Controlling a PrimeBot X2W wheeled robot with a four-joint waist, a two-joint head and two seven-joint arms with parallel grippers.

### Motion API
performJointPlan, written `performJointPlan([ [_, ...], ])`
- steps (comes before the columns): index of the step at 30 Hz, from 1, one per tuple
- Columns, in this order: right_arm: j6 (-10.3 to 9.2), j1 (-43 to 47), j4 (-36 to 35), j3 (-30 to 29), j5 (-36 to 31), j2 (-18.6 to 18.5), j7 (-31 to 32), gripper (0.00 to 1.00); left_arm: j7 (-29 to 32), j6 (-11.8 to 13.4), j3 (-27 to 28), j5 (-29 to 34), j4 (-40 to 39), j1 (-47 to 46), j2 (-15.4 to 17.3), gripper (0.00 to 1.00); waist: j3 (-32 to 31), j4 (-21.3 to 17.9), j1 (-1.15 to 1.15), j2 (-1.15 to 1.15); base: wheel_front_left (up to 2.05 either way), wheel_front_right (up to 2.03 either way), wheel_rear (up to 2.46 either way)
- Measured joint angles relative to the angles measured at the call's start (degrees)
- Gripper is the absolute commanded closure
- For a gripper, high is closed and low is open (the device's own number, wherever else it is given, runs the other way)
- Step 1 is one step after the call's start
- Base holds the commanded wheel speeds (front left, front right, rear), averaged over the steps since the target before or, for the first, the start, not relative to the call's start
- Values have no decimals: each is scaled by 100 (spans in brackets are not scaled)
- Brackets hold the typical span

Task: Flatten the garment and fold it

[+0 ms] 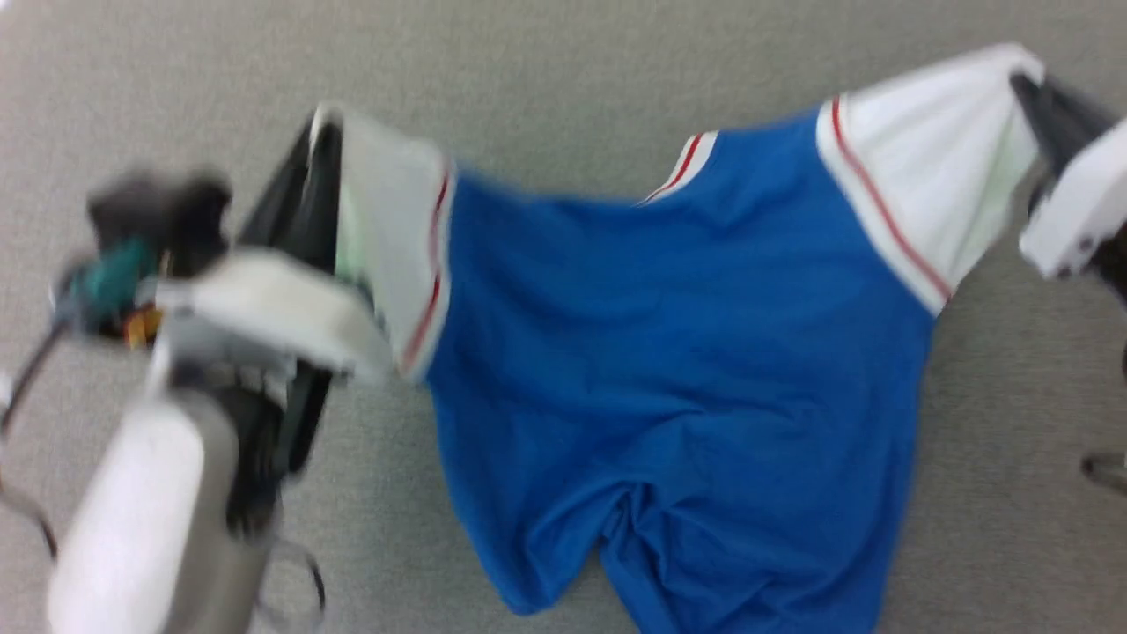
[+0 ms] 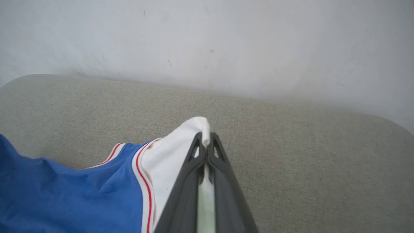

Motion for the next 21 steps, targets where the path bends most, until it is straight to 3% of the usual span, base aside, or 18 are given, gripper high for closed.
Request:
performJointPlan([
  [5, 0, -1053, -35, 342, -208, -26, 53, 100, 623, -419, -244, 232, 647, -1661, 223, 100, -327, -166, 0, 0, 0, 0, 0],
  [9, 1, -2092, 311, 504, -391, 36, 78, 100, 1096, -550, -227, 243, 1414, -2993, 255, 100, -526, -362, 0, 0, 0, 0, 0],
  [16, 1, -3601, 1225, 509, -661, 301, -69, 100, 1413, -485, -107, 449, 2506, -4880, 223, 100, -664, -765, 0, 0, 0, 0, 0],
  [21, 0, -4485, 1898, 272, -856, 447, -318, 100, 1356, -316, -70, 542, 3147, -5952, 1, 100, -530, -945, 0, 0, 0, 0, 0],
])
